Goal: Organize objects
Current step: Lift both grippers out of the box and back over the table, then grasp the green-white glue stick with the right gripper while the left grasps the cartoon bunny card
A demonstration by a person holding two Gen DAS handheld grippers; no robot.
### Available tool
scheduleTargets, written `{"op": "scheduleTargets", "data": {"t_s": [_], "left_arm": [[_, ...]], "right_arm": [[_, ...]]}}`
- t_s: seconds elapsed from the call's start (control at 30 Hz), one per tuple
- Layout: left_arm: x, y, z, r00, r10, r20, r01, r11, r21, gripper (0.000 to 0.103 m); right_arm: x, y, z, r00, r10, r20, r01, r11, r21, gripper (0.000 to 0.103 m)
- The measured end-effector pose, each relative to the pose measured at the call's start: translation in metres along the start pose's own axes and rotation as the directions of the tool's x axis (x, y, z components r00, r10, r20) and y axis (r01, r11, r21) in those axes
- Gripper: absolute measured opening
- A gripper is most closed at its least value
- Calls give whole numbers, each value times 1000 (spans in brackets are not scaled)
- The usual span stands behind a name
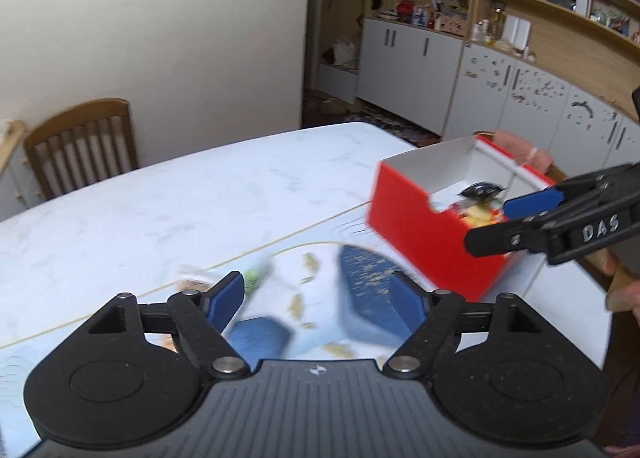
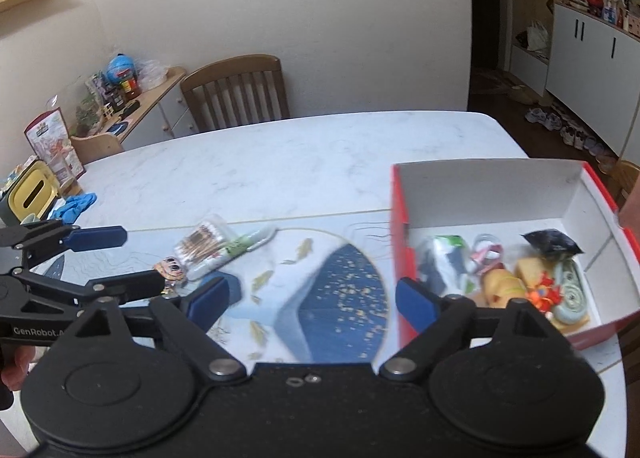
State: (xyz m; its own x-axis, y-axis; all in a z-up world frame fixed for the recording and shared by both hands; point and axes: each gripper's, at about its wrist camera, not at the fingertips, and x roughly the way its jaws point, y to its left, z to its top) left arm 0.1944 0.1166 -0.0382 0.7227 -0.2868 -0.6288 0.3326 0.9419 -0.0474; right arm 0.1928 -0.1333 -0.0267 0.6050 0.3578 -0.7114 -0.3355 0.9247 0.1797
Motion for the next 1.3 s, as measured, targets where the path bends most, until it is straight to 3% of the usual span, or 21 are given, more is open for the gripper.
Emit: {"op": "scheduleTargets", "data": {"t_s": [0.1,0.57,0.7,0.97,1.3], "left_arm": [[-3,17,-10,1000,21,-3,-21,1000,-14,80],[20,87,-48,993,82,-81,-92,987,-132,88],[33,99,-56,990,96,-99,-110,984,-143,102],[65,123,-65,985,124,-124,-144,975,-169,102],[92,131,-67,983,130,-132,-146,981,-127,102]], "right_arm": [[9,14,1,1000,5,-5,-5,1000,-12,101],[63,66,12,998,8,-62,-12,997,-74,102],[84,75,14,996,-7,-90,0,997,-83,102],[131,89,18,989,-38,-145,24,995,-96,102],[186,93,26,974,-83,-209,72,996,-56,102]]}}
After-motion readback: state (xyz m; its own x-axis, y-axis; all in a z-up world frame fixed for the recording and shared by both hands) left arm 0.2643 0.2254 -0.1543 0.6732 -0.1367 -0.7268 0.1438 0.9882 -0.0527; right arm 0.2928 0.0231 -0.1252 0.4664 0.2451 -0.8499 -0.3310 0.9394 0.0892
